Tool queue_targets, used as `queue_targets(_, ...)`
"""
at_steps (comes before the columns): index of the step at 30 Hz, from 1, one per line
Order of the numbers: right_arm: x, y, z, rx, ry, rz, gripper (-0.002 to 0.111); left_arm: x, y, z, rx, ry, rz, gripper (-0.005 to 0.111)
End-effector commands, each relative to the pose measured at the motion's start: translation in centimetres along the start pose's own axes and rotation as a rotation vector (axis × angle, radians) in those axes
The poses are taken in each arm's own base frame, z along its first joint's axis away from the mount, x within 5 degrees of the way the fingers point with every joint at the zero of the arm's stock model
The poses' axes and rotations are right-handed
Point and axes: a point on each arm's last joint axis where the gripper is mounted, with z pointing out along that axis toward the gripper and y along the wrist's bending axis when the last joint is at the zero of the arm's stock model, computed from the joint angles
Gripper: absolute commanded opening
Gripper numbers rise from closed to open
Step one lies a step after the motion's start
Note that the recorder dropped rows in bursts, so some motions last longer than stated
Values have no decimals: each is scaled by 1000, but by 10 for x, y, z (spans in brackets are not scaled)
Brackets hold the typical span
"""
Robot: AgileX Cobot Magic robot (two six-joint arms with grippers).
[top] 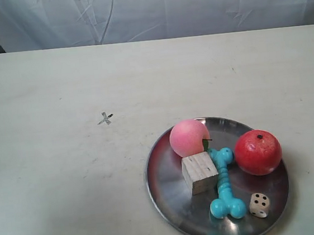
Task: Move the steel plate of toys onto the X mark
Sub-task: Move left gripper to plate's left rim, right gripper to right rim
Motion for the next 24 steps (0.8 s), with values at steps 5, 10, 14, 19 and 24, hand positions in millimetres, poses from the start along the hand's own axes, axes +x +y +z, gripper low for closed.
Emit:
queue_targets(5,14,6,23,74,581,54,-1,14,-45,41,583,296,54,0)
queue_targets(10,21,1,39,136,794,64,-1,27,-59,45,920,487,170,0)
queue_targets(14,25,-7,61,187,828,87,-1,24,-60,53,939,476,101,0)
queue_targets(19,36,-15,81,234,899,155,-1,25,-55,67,877,465,97,0)
queue_targets(24,43,-24,89,281,957,103,-1,34,-41,98,750,516,5,5)
